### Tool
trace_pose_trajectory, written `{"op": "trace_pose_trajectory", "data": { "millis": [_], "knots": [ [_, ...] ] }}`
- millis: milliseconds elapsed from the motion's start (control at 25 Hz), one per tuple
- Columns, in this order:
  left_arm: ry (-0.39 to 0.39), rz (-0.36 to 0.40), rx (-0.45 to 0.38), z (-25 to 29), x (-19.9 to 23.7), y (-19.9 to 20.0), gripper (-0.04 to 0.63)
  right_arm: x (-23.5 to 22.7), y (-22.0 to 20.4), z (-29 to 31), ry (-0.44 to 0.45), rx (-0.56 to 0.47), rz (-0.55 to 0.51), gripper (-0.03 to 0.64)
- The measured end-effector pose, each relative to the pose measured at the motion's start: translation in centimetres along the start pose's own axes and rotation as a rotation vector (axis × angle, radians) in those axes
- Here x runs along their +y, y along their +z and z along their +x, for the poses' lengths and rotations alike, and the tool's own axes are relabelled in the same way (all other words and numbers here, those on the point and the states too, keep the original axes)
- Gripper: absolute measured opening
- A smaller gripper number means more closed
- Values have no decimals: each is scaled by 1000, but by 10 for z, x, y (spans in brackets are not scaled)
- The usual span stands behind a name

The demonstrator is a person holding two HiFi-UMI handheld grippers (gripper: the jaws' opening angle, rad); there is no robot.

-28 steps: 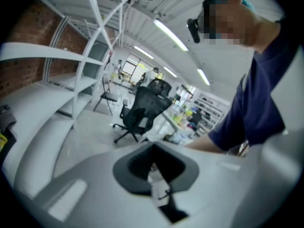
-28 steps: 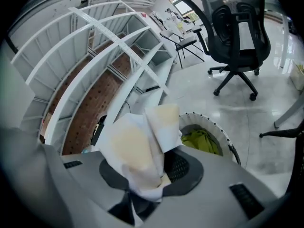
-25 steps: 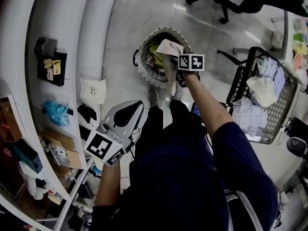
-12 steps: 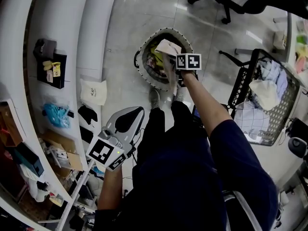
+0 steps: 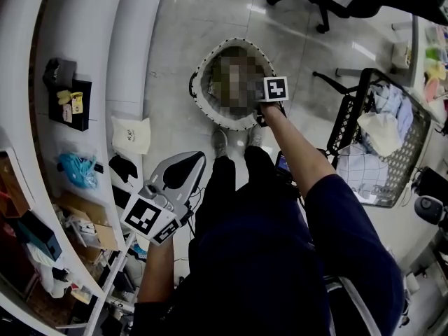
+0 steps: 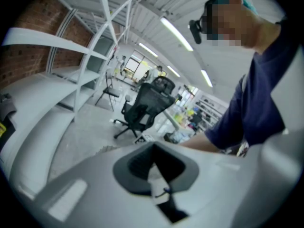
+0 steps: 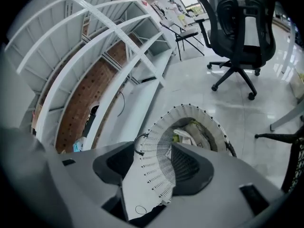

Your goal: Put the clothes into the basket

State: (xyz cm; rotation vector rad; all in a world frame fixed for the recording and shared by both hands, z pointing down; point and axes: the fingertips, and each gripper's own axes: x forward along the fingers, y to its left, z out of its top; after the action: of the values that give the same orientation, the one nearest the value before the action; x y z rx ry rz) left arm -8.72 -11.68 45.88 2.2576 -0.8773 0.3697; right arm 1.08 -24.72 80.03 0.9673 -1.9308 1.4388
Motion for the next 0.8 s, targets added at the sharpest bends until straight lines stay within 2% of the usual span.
{"op": "trace_pose_trajectory", "data": {
  "millis": [280, 440, 640, 800],
  "knots": [
    [-45, 42, -30, 3, -6, 19, 3, 26, 9, -47, 92, -115, 16, 137],
    [-68, 64, -44, 5, -10, 28, 3, 33, 18, -77, 107, -173, -1, 68],
    [-87, 91, -64, 5, -15, 41, 3, 66, 40, -116, 190, -253, -8, 38],
    [-103, 116, -85, 4, -21, 53, 3, 112, 66, -158, 284, -338, -70, 31]
  ]
}}
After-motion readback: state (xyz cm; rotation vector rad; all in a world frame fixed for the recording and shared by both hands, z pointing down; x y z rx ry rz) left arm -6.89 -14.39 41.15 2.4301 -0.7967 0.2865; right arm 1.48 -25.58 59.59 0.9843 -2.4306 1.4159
